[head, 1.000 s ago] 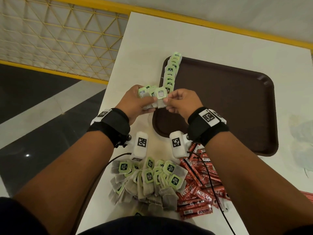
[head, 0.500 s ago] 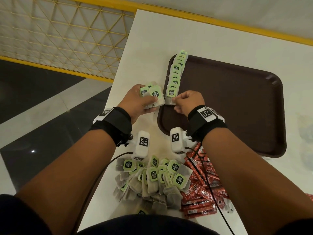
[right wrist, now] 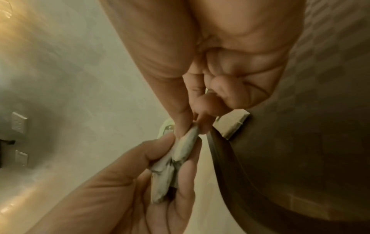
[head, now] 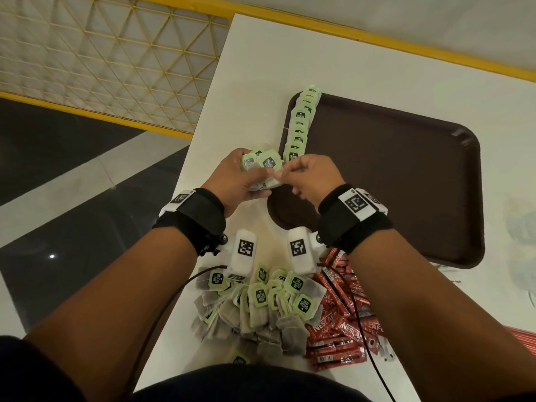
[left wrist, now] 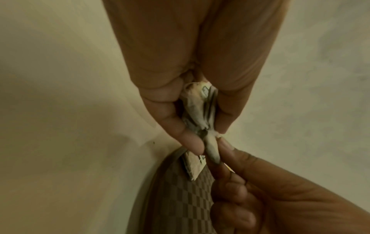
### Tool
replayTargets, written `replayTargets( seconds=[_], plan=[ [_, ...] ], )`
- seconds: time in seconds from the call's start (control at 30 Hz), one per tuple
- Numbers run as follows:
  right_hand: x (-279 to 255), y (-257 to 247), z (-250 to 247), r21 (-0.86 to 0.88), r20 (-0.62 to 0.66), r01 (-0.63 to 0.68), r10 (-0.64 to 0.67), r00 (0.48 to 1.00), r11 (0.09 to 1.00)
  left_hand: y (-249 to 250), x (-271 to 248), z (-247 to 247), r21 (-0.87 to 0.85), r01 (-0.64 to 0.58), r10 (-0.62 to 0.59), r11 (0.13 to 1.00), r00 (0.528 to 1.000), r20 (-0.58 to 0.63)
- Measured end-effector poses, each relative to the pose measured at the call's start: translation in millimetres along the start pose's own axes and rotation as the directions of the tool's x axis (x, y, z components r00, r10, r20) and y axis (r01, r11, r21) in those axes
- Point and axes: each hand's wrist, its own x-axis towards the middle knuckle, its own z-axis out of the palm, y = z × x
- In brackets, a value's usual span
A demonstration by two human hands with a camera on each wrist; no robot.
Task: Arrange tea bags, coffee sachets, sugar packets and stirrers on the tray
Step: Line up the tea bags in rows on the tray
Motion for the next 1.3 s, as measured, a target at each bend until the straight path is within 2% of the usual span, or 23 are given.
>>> replayTargets(
  seconds=[0.2, 0.33, 0.57, 0.83, 0.97, 1.03, 1.17, 1.3],
  plan=[
    [-1.1, 8.1, -2.1, 0.121, 0.001, -0.075, 0.076, 0.997, 0.990, -1.4, -2.4, 1.1, -0.027, -0.007, 0.007, 1.000, 1.000, -0.006],
    [1.5, 14.5, -7.0, 0.230, -0.047, -0.150, 0.165, 0.985, 0.962, -0.9, -2.9, -0.9, -0.028, -0.018, 0.017, 0.999, 1.000, -0.019],
    [7.1, 23.5, -3.8, 0.168, -0.101, -0.182, 0.200, 0.975, 0.969, -3.3, -5.9, -3.3, -0.014, -0.013, 0.013, 1.000, 1.000, -0.017],
    [13.6, 24.1, -1.8, -0.078, -0.187, -0.155, 0.138, 0.973, 0.985, -6.2, -8.7, -4.5, -0.007, -0.010, 0.010, 1.000, 1.000, -0.011],
    [7.7, 20.9, -3.1, -0.128, -0.325, -0.012, -0.030, 0.945, 0.992, -6.6, -10.5, -4.4, -0.010, -0.009, 0.009, 1.000, 1.000, 0.007],
    [3.4, 13.4, -1.3, -0.143, -0.262, 0.069, -0.105, 0.959, 0.987, -6.4, -11.0, -2.6, 0.010, -0.022, 0.022, 1.000, 1.000, 0.008],
    [-6.7, -0.5, 6.1, -0.059, -0.016, 0.095, -0.096, 0.995, 0.994, -4.0, -10.9, 1.9, 0.029, -0.035, 0.035, 0.999, 0.999, 0.010],
    [-3.7, -0.4, 5.4, 0.108, -0.037, 0.045, -0.042, 0.998, 0.993, -2.3, -12.1, 4.1, 0.057, -0.028, 0.026, 0.998, 0.999, 0.038]
  ],
)
